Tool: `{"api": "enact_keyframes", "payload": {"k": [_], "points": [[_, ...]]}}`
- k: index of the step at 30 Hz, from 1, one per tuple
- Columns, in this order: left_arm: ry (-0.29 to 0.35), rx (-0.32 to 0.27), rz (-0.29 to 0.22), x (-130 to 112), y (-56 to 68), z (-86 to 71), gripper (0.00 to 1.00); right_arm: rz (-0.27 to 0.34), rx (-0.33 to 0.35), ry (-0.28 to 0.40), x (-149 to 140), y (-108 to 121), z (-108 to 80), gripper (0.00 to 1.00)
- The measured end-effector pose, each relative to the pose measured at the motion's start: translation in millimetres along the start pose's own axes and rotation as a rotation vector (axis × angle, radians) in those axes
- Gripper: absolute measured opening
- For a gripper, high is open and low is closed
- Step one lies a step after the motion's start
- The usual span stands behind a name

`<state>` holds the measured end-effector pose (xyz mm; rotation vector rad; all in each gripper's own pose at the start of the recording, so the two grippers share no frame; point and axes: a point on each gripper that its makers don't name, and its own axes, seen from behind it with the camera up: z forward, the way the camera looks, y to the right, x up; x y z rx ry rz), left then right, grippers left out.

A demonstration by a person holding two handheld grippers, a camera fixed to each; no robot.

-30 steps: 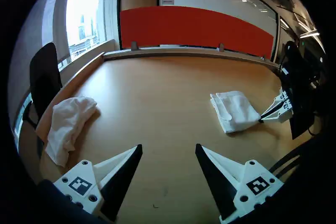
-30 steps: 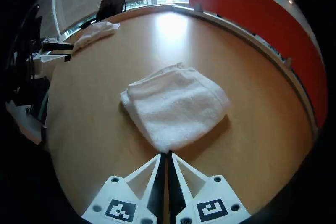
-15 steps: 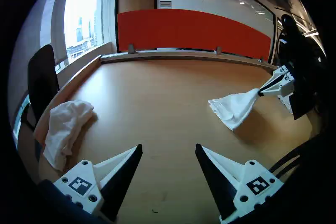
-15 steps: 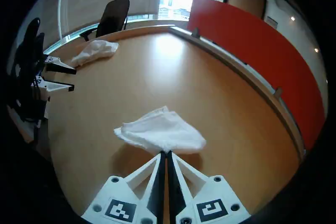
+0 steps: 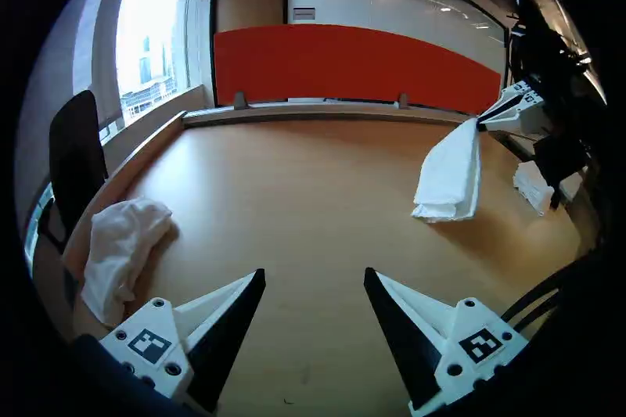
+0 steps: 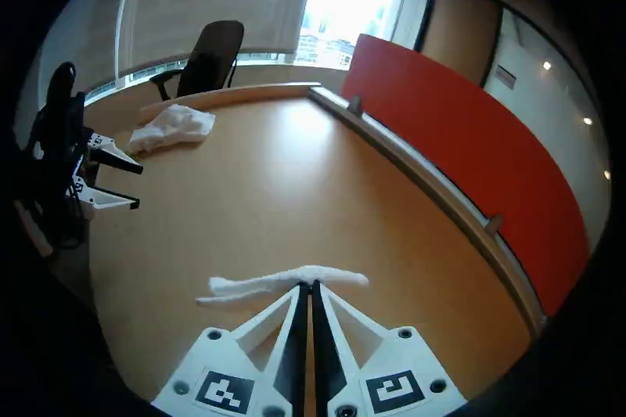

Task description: Fold towel

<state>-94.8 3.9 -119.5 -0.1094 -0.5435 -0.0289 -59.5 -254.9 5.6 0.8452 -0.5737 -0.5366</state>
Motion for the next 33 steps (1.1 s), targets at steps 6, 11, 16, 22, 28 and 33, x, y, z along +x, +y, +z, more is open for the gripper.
{"api": "enact_keyframes", "payload": {"k": [6,11,16,22,28,33], "points": [[0.002,-0.011,0.004,1,4.0,0.1,0.94,0.012,-0.026,0.003,-1,13,-12.9,0.03],[0.000,-0.017,0.003,2,5.8,0.7,0.94,0.029,-0.047,0.003,-6,22,-21.5,0.03],[-0.003,-0.020,0.009,3,6.6,1.7,0.94,0.046,-0.072,0.003,-12,33,-29.8,0.03],[-0.005,-0.026,0.013,5,9.5,3.6,0.94,0.079,-0.106,-0.002,-21,52,-41.6,0.03],[-0.010,-0.033,0.017,6,13.8,6.1,0.94,0.117,-0.155,-0.022,-40,81,-60.1,0.03],[-0.016,-0.036,0.019,7,16.6,7.7,0.94,0.141,-0.198,-0.040,-57,109,-78.8,0.03]]}}
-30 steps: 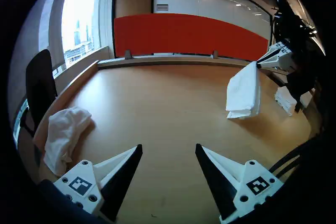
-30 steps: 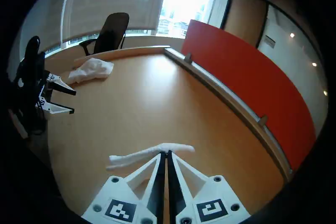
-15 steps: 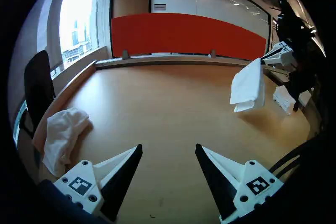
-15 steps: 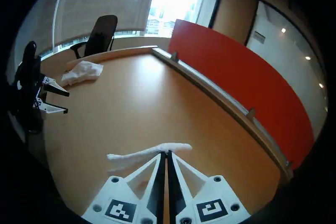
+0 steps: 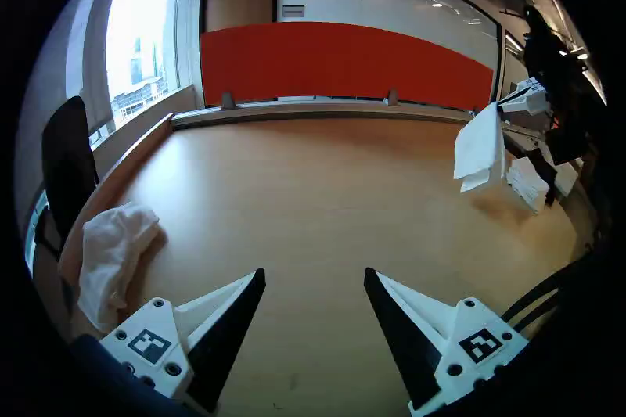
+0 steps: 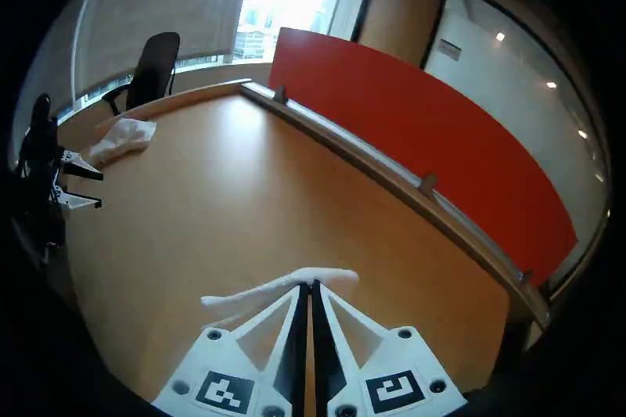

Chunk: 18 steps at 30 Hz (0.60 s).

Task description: Fold towel

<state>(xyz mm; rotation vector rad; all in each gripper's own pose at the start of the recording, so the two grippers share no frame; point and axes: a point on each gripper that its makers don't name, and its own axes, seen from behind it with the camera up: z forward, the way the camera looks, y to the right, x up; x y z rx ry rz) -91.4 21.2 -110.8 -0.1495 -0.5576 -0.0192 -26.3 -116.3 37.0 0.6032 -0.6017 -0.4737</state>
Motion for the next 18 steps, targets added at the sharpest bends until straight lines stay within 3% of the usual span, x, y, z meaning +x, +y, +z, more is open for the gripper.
{"api": "enact_keyframes", "payload": {"k": [18], "points": [[-0.011,0.010,0.002,5,3.4,4.5,0.94,0.034,-0.117,-0.075,-50,90,-34.4,0.03]]}}
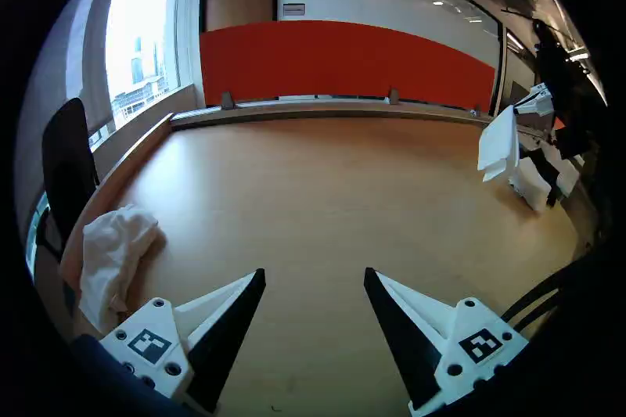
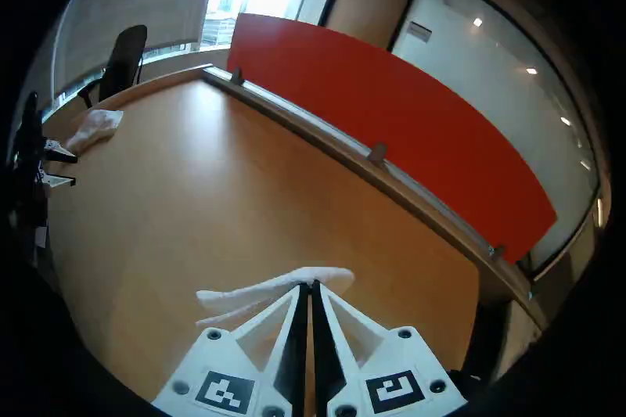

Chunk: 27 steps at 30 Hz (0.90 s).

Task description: Fold towel

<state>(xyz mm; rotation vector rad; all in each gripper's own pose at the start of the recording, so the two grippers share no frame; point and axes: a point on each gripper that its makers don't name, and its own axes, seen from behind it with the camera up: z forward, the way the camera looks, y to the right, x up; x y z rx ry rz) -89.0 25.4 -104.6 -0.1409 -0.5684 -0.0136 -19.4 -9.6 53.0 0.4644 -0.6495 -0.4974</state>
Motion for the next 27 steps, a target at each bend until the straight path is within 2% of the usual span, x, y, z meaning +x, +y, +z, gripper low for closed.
{"api": "enact_keyframes", "payload": {"k": [17,27], "points": [[-0.016,0.014,0.009,2,-0.4,-0.1,0.94,0.022,-0.091,-0.060,-32,75,-13.4,0.03],[-0.020,0.009,0.023,6,6.3,3.2,0.94,0.052,-0.141,-0.088,-49,111,-20.3,0.03]]}}
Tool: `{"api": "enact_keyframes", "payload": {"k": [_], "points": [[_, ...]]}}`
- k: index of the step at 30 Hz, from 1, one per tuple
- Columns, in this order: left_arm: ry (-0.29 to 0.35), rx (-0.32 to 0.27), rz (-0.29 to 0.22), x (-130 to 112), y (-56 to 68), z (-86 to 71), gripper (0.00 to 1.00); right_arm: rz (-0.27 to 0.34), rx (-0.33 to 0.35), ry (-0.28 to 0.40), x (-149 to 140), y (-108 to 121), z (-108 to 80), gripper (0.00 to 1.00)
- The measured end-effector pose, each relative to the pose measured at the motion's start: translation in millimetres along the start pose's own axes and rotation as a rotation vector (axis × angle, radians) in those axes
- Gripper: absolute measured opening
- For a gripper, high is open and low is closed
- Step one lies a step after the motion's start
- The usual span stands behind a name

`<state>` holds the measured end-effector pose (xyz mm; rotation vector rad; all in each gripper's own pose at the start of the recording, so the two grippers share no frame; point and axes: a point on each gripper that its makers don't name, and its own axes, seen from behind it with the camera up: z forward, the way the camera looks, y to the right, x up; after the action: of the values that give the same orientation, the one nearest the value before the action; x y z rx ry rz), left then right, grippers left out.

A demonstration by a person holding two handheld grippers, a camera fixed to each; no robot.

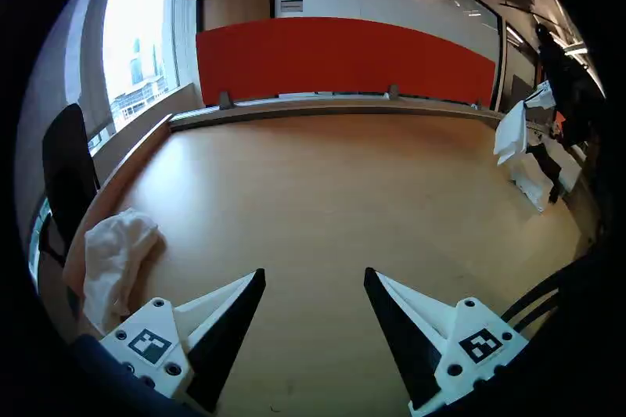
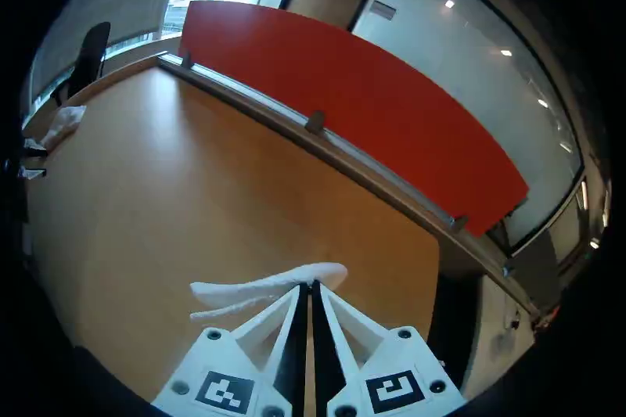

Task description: Fold towel

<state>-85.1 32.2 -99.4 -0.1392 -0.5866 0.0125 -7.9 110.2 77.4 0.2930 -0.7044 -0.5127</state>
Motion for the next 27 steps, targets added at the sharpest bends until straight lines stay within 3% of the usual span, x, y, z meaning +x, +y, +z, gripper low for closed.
{"api": "enact_keyframes", "payload": {"k": [17,27], "points": [[0.003,-0.021,0.024,8,11.5,3.1,0.94,0.055,-0.064,-0.038,-38,39,-21.1,0.03],[0.002,-0.033,0.039,10,16.7,2.1,0.94,0.128,-0.095,-0.101,-102,49,-42.0,0.03]]}}
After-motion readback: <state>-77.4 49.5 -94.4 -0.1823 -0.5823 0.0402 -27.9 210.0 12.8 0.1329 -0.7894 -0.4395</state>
